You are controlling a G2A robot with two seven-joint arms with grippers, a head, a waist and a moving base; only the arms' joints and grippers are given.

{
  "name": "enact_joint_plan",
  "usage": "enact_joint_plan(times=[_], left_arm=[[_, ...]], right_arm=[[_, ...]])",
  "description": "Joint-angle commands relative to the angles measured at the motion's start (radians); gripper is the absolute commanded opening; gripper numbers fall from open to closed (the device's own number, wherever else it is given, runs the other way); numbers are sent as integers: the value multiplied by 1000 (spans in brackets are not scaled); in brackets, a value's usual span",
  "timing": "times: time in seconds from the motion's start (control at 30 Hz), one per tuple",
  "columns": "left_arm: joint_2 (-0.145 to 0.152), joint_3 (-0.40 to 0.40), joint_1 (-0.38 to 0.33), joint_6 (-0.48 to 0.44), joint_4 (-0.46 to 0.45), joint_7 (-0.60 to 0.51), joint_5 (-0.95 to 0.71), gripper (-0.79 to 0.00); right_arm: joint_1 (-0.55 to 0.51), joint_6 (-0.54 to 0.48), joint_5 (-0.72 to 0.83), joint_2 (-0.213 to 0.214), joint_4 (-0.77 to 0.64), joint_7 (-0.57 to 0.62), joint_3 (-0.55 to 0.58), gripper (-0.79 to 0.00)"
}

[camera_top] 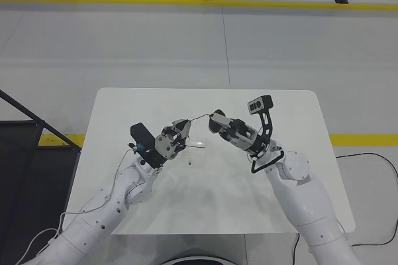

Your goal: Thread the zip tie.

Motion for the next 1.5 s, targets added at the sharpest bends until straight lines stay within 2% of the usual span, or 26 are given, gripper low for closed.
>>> enact_joint_plan(times=[0.0, 0.47, 1.2, 1.47], left_arm=[[0, 0, 0, 0, 0, 0, 0, -785], [-11, -51, 42, -13, -43, -38, 4, -785], [-41, -106, 67, -44, -47, -55, -4, -785], [-53, -120, 71, -48, -44, -59, 1, -785]], right_arm=[[4, 1, -2, -2, 5, -1, -2, -785], [20, 32, -31, -8, 27, -8, -7, -785], [16, 66, -201, -2, 53, 16, -12, -785], [19, 99, -282, -1, 62, -22, -20, -785]])
